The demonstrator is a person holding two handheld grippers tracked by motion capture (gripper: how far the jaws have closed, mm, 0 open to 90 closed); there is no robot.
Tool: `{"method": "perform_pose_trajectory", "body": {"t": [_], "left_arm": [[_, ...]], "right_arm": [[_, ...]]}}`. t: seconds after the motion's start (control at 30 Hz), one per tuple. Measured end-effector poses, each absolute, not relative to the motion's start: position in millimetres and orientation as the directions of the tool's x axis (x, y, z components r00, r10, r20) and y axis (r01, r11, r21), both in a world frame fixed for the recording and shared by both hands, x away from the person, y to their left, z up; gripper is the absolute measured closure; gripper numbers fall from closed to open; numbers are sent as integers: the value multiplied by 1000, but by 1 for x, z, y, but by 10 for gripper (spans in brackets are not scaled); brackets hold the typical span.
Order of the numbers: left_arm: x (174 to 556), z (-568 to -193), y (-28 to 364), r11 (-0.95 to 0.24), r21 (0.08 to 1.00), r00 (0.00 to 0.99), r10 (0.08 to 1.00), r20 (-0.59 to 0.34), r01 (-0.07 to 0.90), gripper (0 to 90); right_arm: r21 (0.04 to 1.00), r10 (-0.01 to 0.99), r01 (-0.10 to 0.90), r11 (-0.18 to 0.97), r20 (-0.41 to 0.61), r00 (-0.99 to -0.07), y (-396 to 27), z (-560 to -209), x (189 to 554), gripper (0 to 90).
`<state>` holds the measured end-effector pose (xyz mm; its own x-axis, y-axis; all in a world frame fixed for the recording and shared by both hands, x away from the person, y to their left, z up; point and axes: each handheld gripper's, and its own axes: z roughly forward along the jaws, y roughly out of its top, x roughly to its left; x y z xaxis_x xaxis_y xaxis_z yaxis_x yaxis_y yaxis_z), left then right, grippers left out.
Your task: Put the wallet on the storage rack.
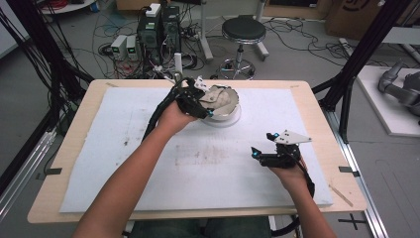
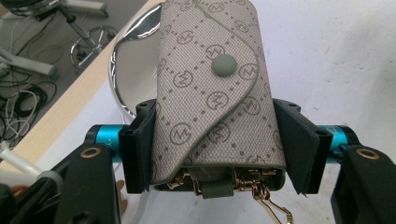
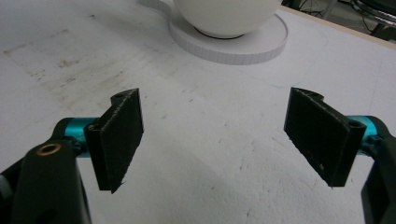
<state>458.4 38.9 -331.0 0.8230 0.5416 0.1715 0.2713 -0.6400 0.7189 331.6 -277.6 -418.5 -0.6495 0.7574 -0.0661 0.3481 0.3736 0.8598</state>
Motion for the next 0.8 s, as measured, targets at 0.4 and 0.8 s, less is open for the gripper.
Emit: {"method": "perform_pose_trajectory", "body": {"t": [0.4,0.8], "left_arm": [[478,-346,16,-663,691,830,534,165,289,362],[492,-352,6,-684,655,811,555,184,319,361]], "right_arm": [[857,756,355,374,-60,-652,-277,-419,332,203],[855,754,354,378,-63,-654,-276,-420,333,202]]}}
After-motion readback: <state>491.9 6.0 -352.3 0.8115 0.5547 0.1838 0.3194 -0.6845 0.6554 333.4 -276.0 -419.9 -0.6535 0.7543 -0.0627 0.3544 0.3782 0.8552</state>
